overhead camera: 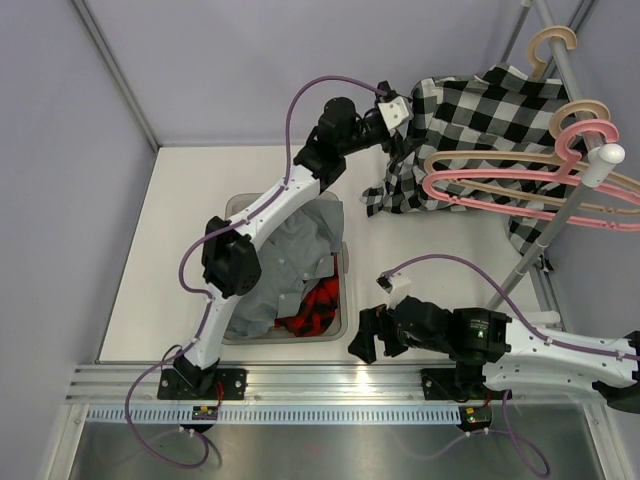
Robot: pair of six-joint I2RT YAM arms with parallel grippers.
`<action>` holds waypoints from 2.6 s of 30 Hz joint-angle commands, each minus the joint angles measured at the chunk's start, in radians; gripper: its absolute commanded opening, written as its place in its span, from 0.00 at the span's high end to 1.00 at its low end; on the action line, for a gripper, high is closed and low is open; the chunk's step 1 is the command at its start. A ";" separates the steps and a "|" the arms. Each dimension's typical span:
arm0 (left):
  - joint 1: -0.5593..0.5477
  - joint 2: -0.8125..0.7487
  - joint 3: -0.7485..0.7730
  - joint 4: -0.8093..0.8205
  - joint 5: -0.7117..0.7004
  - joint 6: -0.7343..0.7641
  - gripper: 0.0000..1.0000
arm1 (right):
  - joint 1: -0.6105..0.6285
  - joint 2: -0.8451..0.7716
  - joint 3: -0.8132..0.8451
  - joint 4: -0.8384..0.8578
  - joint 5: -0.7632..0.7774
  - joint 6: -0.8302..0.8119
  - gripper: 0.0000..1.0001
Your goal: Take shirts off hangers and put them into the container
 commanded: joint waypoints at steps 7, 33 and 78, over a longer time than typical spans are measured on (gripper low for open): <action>0.034 0.103 0.110 0.334 0.059 -0.050 0.01 | 0.057 0.066 0.080 0.006 0.074 0.070 0.01; 0.031 0.302 0.254 0.556 0.078 -0.206 0.04 | 0.227 0.198 0.154 0.012 0.222 0.148 0.00; -0.135 0.220 0.200 0.461 -0.086 -0.199 0.18 | 0.321 0.158 0.169 -0.022 0.314 0.154 0.00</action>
